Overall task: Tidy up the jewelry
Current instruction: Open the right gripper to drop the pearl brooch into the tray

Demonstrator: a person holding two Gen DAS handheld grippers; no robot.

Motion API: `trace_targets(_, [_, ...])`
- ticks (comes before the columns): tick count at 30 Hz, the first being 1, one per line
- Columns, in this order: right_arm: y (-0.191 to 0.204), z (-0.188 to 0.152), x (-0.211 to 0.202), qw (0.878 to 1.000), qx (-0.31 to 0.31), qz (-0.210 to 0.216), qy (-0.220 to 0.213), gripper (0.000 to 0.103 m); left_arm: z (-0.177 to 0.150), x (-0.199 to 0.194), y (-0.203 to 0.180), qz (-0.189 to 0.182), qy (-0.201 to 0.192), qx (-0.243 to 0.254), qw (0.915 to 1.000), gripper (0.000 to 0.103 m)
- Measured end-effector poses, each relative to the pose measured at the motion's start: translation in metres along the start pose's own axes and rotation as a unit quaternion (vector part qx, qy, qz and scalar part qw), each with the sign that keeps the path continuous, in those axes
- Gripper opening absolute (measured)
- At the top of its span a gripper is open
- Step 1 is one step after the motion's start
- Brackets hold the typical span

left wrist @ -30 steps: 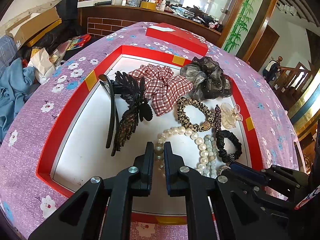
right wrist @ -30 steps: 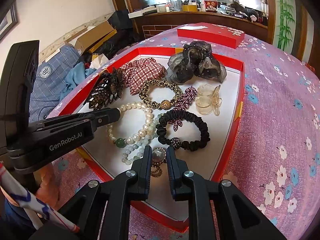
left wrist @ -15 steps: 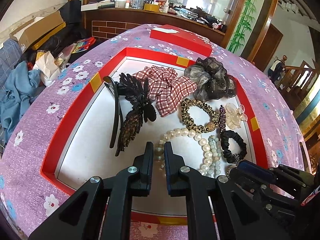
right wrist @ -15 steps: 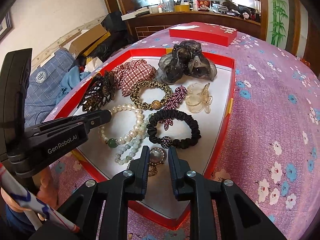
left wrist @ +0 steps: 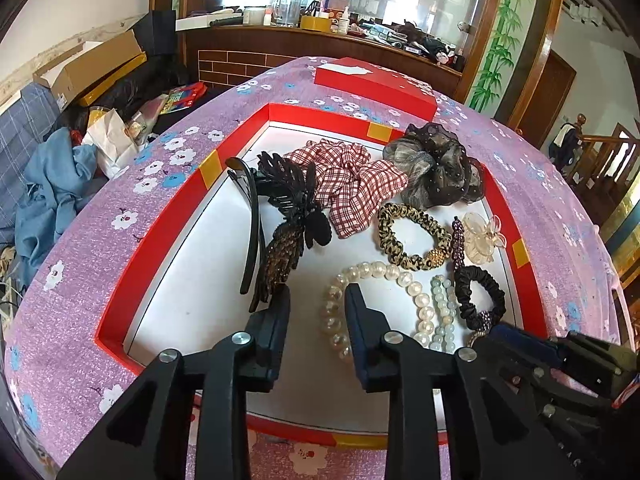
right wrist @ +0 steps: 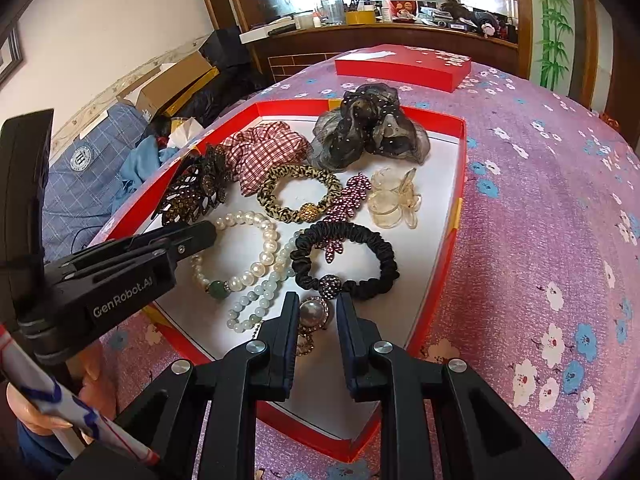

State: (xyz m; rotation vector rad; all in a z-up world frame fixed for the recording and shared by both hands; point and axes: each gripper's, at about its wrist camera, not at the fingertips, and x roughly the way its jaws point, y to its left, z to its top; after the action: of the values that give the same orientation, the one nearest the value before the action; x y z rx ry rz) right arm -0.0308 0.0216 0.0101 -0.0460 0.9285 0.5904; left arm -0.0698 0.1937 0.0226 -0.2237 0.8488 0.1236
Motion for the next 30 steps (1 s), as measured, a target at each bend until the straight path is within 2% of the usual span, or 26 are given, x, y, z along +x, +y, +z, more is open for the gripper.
trace_targets(4, [0.000,0.000,-0.001,1.000,-0.003,0.007,-0.002,0.022,0.002,0.004,-0.003,0.013,0.004,0.007,0.9999,0.027])
trace_targets(10, [-0.001,-0.002,-0.002,1.000,-0.008,0.029,0.000,0.029,0.000,0.007,-0.014,0.059,0.002,0.032,0.9977,0.028])
trace_targets(13, [-0.003,-0.003,-0.004,0.999,-0.002,0.036,-0.003,0.031,0.001,0.007,-0.012,0.078,0.001,0.023,0.9967,0.033])
trace_targets(15, [0.000,-0.002,-0.003,0.999,-0.009,0.046,0.001,0.042,0.002,0.006,-0.007,0.090,-0.005,0.004,0.9960,0.033])
trace_targets(18, [0.004,0.000,0.000,0.998,-0.020,0.060,0.004,0.047,0.002,0.007,-0.002,0.098,0.001,-0.010,0.9951,0.034])
trace_targets(21, [-0.003,0.004,0.002,0.997,-0.008,0.072,0.000,0.047,0.002,0.008,-0.004,0.108,0.000,-0.005,0.9942,0.035])
trace_targets(25, [-0.015,0.005,0.002,0.995,0.017,0.098,-0.009,0.047,0.002,0.008,-0.004,0.122,0.002,-0.012,0.9925,0.044])
trace_targets(28, [-0.007,0.005,0.002,0.996,-0.003,0.087,-0.007,0.051,0.002,0.010,-0.003,0.128,0.005,-0.012,0.9917,0.048])
trace_targets(29, [-0.007,0.005,0.002,0.996,-0.004,0.086,-0.007,0.051,0.003,0.010,-0.003,0.137,0.006,-0.013,0.9904,0.055])
trace_targets(30, [-0.007,0.005,0.002,0.996,-0.002,0.086,-0.007,0.051,0.003,0.010,-0.004,0.147,0.006,-0.015,0.9889,0.057])
